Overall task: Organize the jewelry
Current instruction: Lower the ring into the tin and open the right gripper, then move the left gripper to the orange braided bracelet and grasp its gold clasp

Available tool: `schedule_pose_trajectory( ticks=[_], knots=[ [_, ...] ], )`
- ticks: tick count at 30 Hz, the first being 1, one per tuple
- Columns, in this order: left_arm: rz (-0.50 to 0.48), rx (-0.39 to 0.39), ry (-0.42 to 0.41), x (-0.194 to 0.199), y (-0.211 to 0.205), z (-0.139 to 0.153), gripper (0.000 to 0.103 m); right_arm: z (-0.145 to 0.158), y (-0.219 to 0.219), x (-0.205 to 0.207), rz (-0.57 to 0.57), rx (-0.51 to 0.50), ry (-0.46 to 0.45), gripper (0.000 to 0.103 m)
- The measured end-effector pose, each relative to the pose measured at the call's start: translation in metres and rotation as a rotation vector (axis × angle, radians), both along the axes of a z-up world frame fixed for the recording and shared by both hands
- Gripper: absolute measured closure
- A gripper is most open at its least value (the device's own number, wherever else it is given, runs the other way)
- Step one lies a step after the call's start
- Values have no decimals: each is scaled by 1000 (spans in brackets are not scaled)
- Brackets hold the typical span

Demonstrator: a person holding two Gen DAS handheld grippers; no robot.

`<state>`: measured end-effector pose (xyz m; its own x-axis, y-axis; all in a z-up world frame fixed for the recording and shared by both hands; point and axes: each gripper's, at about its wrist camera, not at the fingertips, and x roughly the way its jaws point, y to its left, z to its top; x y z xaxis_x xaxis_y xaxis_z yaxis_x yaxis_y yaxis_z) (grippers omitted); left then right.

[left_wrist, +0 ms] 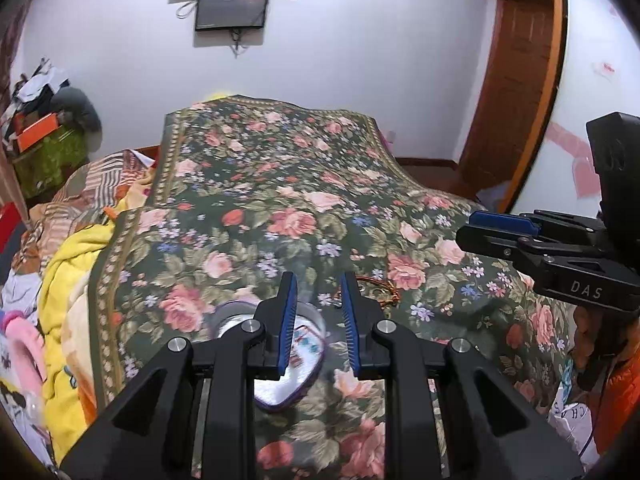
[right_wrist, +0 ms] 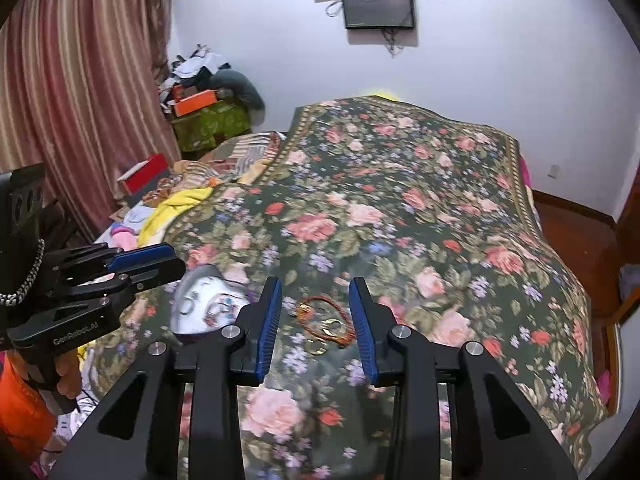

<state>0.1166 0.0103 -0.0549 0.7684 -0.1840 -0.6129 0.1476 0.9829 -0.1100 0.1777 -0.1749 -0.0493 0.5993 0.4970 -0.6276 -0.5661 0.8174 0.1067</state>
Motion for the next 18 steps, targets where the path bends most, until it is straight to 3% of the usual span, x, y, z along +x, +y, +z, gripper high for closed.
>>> schedule_pose_trajectory(
  ticks=[9,18],
  knots=[
    [-73,44,111,43,-29,-32,82,-26,-22,21,-33,9,80,71],
    [-174,144,249,87,-50,-74,82,-41,-20,33,-11,-11,129,71]
  ],
)
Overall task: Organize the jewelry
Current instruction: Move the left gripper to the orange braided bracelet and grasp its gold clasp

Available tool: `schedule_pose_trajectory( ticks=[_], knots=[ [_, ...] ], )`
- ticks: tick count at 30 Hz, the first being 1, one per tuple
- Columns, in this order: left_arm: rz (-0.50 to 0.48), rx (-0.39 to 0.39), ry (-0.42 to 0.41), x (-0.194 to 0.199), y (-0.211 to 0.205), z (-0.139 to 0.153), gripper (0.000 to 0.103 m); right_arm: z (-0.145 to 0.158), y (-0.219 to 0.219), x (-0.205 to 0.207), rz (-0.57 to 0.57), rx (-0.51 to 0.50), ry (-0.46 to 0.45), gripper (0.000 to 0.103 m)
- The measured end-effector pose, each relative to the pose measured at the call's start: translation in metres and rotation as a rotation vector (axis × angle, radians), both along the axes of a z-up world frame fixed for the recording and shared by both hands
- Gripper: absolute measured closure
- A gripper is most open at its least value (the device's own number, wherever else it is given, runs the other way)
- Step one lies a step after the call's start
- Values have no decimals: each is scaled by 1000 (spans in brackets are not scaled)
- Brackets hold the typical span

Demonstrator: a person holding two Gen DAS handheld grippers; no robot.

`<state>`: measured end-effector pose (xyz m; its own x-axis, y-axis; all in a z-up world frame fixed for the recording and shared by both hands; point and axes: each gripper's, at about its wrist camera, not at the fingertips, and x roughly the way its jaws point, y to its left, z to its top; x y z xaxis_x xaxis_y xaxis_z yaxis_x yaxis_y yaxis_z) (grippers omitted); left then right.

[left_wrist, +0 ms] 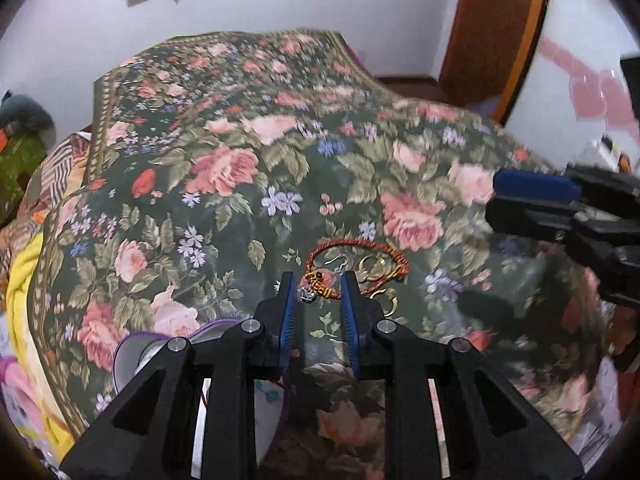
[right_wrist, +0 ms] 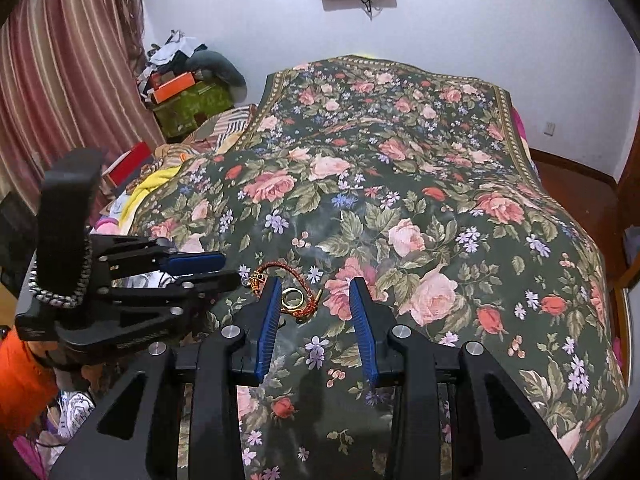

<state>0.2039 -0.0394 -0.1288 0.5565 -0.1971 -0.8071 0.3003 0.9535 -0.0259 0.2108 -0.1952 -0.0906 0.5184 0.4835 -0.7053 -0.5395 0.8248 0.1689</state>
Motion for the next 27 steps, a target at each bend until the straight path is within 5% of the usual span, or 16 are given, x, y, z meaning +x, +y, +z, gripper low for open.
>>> schedule_pose_trajectory(
  ticks=[12,23,27],
  knots=[
    [-105,160,82,20,-11,-20,82,-13,2,11,16,-1,62,71],
    [-169,159,141,37,-12,-27,83,-19,3,18,11,-40,86,71],
    [-165,147,133,41,-10,-28,95,-21,1,20,4,-45,95,71]
  ],
)
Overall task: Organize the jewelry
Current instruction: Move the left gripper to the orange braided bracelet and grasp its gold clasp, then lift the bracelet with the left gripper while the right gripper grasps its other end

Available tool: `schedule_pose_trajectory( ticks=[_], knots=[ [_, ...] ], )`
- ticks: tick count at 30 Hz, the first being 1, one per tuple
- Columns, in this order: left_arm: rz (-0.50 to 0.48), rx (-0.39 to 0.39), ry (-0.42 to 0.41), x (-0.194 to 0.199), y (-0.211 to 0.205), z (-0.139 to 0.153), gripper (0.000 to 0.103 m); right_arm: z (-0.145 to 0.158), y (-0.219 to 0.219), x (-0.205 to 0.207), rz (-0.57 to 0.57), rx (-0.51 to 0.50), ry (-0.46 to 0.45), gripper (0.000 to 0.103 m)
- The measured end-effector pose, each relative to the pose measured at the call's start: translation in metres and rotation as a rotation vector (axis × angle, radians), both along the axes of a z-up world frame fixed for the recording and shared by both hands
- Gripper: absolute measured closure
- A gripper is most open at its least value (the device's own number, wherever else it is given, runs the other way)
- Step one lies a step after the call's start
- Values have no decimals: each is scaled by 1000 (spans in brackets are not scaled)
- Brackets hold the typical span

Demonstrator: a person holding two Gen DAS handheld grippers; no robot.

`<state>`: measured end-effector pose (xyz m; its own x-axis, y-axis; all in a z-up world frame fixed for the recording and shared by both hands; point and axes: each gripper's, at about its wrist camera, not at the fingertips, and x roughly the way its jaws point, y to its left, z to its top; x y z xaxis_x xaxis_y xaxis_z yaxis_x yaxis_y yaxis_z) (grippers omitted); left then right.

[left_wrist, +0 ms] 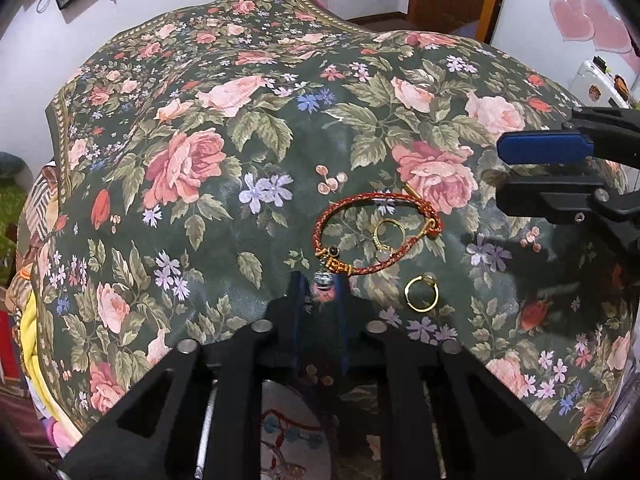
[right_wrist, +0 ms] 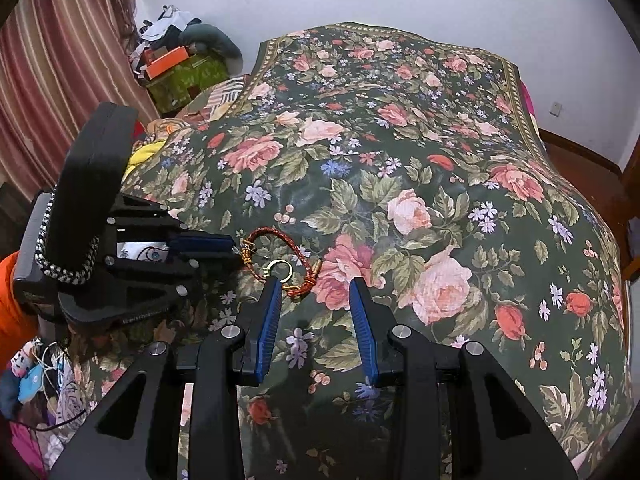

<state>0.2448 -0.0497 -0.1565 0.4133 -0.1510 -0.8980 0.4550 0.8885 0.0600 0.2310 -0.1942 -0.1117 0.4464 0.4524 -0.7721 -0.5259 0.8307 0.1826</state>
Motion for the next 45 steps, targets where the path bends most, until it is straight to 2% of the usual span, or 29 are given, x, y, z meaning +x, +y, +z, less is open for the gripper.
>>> schedule_pose_trajectory(
  ticks=[10,18,24,29,35,40,41,44,45],
  knots=[
    [62,-102,-36,-6,18,13,96,-1,1,2,-3,-25,7,71],
    [122,-221,-115,-26,38,49,96,-9,15,2,29,-83,26,71],
    [184,-266,-183,-41,62,68,96,-18,28,4,49,-157,40,71],
    [227,-278,-198,-50,81,68,96,-25,37,9,76,-184,71,71],
    [244,-289,-189,-53,91,60,96,-31,53,16,120,-249,60,70],
    [250,-309,-186,-54,94,57,96,-33,58,12,146,-262,28,70],
    [250,-310,-187,-54,94,56,96,-33,58,11,148,-263,22,71],
    [253,-317,-184,-54,95,55,96,-32,59,8,163,-246,20,87],
    [254,-319,-183,-54,95,55,96,-31,58,7,158,-240,14,87]
  ],
)
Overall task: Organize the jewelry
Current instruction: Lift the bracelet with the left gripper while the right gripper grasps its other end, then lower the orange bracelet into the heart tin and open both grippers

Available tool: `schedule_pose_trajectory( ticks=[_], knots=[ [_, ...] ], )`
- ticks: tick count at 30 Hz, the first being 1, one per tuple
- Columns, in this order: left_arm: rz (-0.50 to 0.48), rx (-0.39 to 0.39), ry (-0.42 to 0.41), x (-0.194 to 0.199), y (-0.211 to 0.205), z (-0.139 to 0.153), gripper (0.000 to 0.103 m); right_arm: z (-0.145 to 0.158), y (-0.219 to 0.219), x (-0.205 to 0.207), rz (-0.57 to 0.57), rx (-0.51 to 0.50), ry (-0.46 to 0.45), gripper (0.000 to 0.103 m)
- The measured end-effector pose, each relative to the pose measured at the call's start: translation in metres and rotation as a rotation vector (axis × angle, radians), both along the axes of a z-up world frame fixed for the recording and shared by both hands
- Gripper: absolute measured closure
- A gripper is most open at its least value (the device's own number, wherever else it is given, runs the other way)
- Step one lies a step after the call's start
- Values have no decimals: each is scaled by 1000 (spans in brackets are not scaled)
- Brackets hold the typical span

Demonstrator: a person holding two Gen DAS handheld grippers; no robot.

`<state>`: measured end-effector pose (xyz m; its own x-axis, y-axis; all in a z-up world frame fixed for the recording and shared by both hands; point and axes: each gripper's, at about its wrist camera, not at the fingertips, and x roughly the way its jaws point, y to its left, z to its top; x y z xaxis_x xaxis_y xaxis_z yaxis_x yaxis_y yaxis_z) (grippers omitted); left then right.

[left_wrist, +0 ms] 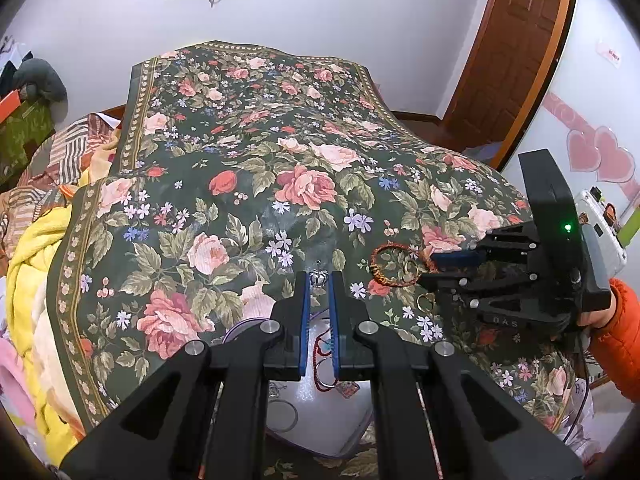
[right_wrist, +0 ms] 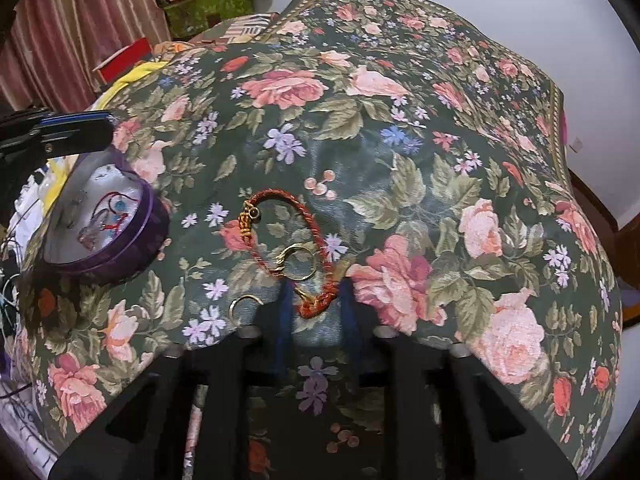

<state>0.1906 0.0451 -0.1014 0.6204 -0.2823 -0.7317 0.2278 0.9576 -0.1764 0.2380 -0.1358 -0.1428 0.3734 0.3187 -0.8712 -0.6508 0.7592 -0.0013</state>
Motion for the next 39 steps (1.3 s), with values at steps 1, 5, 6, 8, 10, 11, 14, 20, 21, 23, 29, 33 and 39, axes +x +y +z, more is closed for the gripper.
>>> schedule_pose_trajectory(
  ticks=[1,5,6,8,10,11,14,20,21,23,29,33,39],
  knots=[
    [1,0,0,0,0,0,96,1,-1,0,-4,4,-6,87],
    [4,1,-8,-3,0,3,96,10,-5,-3,-23,37,-39,90],
    [6,3,-11,-4,0,5,96,13,-7,-3,-29,49,-45,95],
    [7,4,-18,-7,0,9,96,19,-9,-4,-41,72,-49,96],
    [7,7,-25,-10,-2,13,96,25,-11,-8,-47,92,-60,96],
    [6,11,-30,-11,-3,15,96,27,-10,-8,-47,96,-65,96],
    [6,16,-44,-17,-4,23,96,38,-10,-14,-43,112,-92,96],
    [15,15,-78,-33,-2,41,96,65,-8,-28,-32,162,-142,96],
    [17,16,-82,-36,-1,44,96,69,-6,-30,-28,167,-150,96],
    [24,20,-94,-43,1,50,96,76,-2,-37,-15,180,-165,96],
    [48,17,-116,-61,10,61,96,92,16,-52,24,233,-179,96],
    [61,21,-117,-72,17,62,96,93,30,-62,60,248,-174,96],
    [75,19,-100,-79,25,55,96,84,50,-69,101,261,-133,96]
  ],
)
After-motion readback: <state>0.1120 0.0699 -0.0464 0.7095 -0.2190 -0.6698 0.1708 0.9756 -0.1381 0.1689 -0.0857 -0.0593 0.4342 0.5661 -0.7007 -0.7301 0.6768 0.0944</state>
